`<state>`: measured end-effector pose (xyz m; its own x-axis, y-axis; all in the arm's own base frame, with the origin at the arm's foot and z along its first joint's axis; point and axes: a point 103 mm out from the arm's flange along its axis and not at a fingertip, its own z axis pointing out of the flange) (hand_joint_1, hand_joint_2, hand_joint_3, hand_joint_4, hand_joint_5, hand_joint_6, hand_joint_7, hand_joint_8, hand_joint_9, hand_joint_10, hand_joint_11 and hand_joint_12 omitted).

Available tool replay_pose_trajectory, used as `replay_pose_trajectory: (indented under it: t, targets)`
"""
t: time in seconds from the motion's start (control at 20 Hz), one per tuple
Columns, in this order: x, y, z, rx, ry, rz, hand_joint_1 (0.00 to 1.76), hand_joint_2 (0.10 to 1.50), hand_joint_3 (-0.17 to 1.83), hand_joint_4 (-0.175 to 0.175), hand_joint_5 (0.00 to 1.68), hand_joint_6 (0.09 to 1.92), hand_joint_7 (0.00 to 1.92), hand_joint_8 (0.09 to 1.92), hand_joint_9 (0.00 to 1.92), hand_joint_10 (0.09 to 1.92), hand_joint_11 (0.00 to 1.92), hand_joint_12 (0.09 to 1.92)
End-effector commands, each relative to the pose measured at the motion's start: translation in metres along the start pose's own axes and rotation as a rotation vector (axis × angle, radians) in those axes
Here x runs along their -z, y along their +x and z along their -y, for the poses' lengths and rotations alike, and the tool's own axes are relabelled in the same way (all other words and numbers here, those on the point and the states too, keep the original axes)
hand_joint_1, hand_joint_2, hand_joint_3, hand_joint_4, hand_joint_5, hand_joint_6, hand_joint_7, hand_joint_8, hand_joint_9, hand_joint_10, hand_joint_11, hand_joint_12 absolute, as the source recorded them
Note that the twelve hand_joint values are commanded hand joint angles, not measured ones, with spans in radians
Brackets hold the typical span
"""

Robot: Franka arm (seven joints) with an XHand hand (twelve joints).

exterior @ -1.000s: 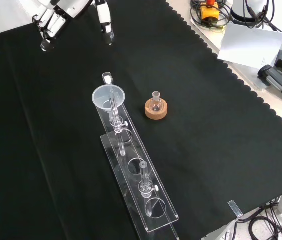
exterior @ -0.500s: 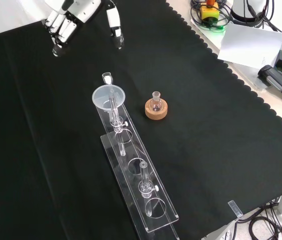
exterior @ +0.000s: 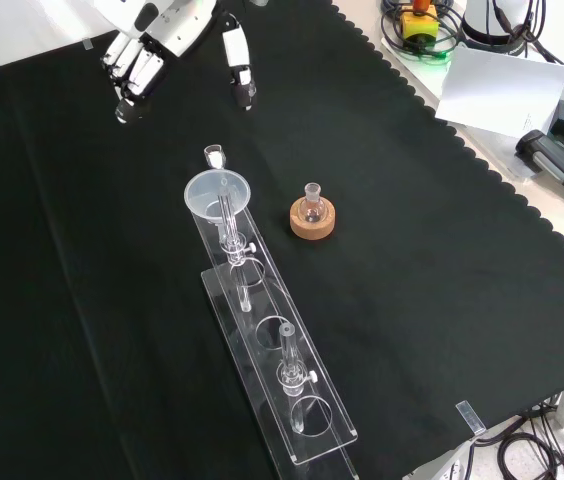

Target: Pick up the funnel from the transparent funnel stand.

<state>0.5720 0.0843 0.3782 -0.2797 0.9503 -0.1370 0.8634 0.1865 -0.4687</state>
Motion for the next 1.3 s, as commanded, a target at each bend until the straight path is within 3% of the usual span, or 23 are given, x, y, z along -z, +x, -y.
replay_pose_trajectory:
  t: [0.05, 0.2, 0.65, 0.75, 1.05, 1.3]
  targets:
    - [-0.009, 0.001, -0.004, -0.011, -0.022, -0.017, 0.66, 0.65, 0.01, -0.121, 0.16, 0.09, 0.31, 0.66, 0.08, 0.99, 0.0, 1.31]
    - [-0.018, 0.0, -0.005, -0.004, -0.079, -0.066, 0.65, 0.65, 0.01, -0.121, 0.16, 0.09, 0.34, 0.66, 0.1, 0.99, 0.0, 1.31]
    - [-0.029, 0.026, -0.005, 0.01, -0.019, -0.056, 0.62, 0.66, 0.01, -0.122, 0.15, 0.09, 0.37, 0.64, 0.14, 0.97, 0.0, 1.31]
    - [-0.031, 0.033, -0.007, 0.017, -0.016, -0.055, 0.62, 0.66, 0.01, -0.124, 0.13, 0.09, 0.33, 0.63, 0.13, 0.97, 0.0, 1.31]
    - [-0.039, 0.055, -0.016, -0.002, 0.074, -0.002, 0.58, 0.65, 0.01, -0.126, 0.01, 0.09, 0.06, 0.68, 0.0, 0.87, 0.0, 1.18]
    - [-0.047, 0.071, -0.018, -0.023, 0.024, -0.044, 0.55, 0.65, 0.0, -0.131, 0.0, 0.09, 0.01, 0.64, 0.0, 0.76, 0.0, 1.14]
